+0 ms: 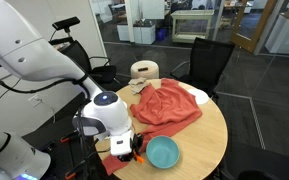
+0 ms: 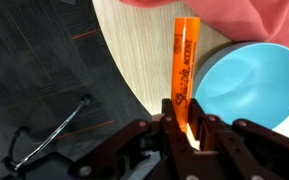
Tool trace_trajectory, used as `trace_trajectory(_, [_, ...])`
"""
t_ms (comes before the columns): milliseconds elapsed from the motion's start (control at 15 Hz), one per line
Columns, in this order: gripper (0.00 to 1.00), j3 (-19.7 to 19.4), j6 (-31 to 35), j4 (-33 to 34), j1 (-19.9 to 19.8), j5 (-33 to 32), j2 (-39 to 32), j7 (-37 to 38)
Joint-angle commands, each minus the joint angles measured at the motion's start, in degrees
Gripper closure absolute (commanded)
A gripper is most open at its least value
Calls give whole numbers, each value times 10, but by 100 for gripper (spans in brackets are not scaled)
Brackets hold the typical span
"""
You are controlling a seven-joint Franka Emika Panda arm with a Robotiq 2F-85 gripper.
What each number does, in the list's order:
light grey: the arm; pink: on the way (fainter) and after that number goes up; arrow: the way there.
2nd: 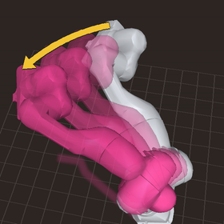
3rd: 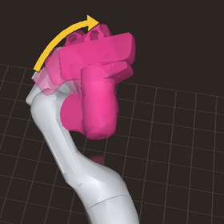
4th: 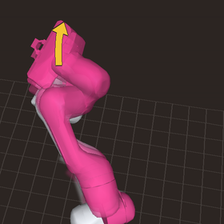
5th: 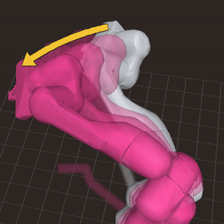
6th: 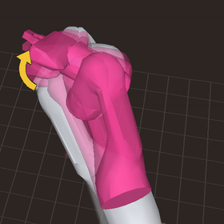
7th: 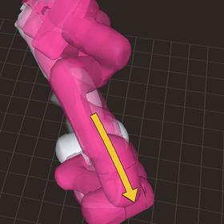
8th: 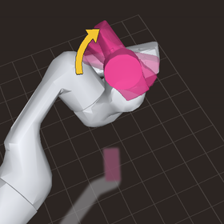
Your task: Take the pen and put it near the light blue bowl
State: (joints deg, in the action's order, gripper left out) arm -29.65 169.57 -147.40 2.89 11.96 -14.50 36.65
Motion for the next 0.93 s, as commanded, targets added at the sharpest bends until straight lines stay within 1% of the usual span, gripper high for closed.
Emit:
trace_trajectory(0, [95, 19, 10, 31, -3, 35, -53, 33])
trace_trajectory(67, [95, 26, 11, 36, -7, 45, -64, 37])
trace_trajectory(133, [95, 47, 12, 39, -25, 45, -71, 46])
trace_trajectory(333, [95, 76, 22, 49, -45, 67, -99, 52])
trace_trajectory(600, [95, 102, 49, 60, -70, 94, -137, 52])
trace_trajectory(867, [95, 117, 80, 74, -86, 117, -172, 51])
